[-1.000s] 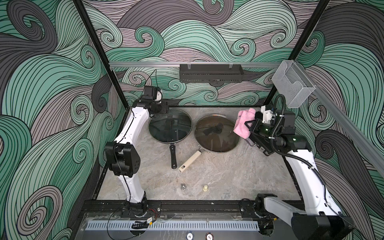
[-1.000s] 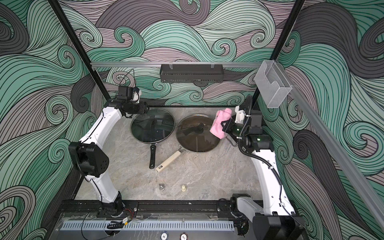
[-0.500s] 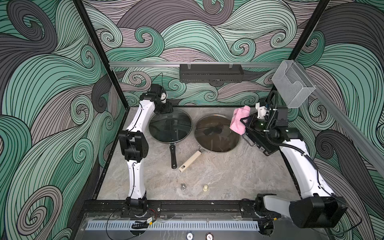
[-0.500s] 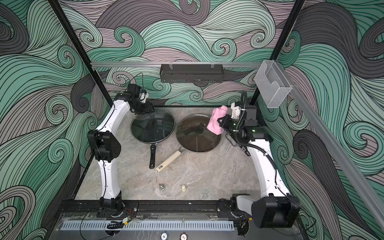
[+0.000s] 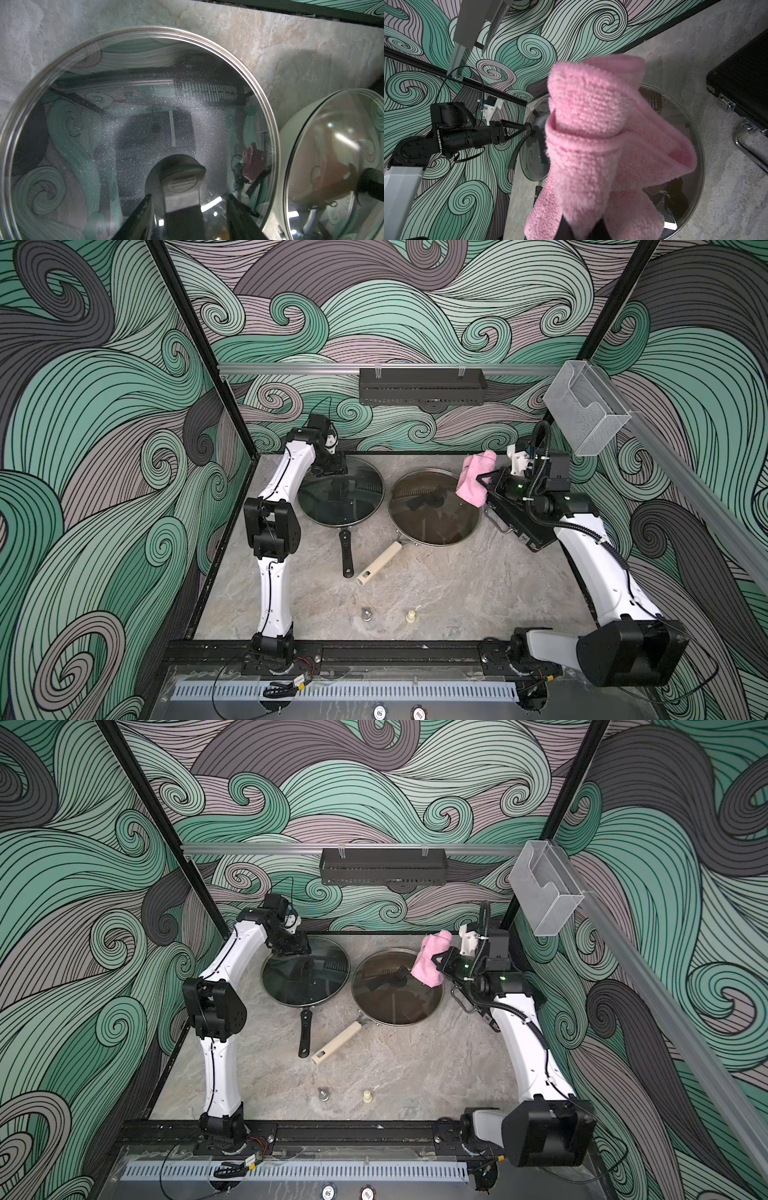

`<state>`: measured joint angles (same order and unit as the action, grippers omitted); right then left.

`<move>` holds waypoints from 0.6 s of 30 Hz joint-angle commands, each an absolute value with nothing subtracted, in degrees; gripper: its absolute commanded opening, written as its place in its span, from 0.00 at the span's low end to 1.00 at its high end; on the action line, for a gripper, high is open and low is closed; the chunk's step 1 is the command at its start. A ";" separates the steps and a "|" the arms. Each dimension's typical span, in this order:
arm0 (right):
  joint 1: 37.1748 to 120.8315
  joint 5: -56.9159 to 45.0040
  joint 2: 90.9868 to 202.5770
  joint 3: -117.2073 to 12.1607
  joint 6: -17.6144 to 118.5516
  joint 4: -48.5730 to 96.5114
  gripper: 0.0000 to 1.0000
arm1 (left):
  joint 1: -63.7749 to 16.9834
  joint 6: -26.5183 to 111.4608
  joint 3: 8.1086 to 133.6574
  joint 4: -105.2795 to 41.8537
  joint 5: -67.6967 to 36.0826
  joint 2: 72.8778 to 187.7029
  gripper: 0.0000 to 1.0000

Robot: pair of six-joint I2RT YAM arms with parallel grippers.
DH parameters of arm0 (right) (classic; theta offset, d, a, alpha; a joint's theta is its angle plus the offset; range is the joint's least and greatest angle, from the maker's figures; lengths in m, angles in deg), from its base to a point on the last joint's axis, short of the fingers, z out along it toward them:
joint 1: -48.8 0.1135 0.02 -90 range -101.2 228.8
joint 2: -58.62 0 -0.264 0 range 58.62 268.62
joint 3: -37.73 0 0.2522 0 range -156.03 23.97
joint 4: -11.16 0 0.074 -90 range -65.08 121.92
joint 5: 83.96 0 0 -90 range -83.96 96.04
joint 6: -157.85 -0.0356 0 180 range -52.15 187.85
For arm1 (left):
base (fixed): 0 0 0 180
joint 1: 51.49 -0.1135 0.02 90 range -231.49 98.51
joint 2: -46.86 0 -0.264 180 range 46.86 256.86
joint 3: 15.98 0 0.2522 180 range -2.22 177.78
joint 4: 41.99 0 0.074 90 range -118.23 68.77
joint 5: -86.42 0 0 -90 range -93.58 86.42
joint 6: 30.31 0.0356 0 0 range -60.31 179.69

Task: Wipe the pot lid with a cloth
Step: Pick up the pot lid from the cooking pot.

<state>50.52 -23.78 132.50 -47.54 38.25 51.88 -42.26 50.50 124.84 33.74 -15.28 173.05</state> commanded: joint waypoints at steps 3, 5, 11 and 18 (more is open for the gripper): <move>50.74 -25.03 132.89 -47.05 36.99 49.63 0.00 | -40.87 51.13 125.66 36.17 -13.13 175.13 0.51; 50.78 -24.81 132.97 -46.94 37.03 49.70 0.00 | -40.42 51.81 125.66 36.65 -11.68 175.44 0.47; 50.82 -25.41 133.12 -46.45 36.65 49.36 0.00 | -40.16 52.71 125.75 38.94 -9.11 176.10 0.40; 50.80 -25.34 132.80 -45.74 36.68 49.27 0.00 | -40.09 52.27 125.91 41.36 -5.28 176.48 0.47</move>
<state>50.52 -24.57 133.23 -46.31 37.29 50.70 -40.34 51.77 125.46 35.89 -8.94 174.15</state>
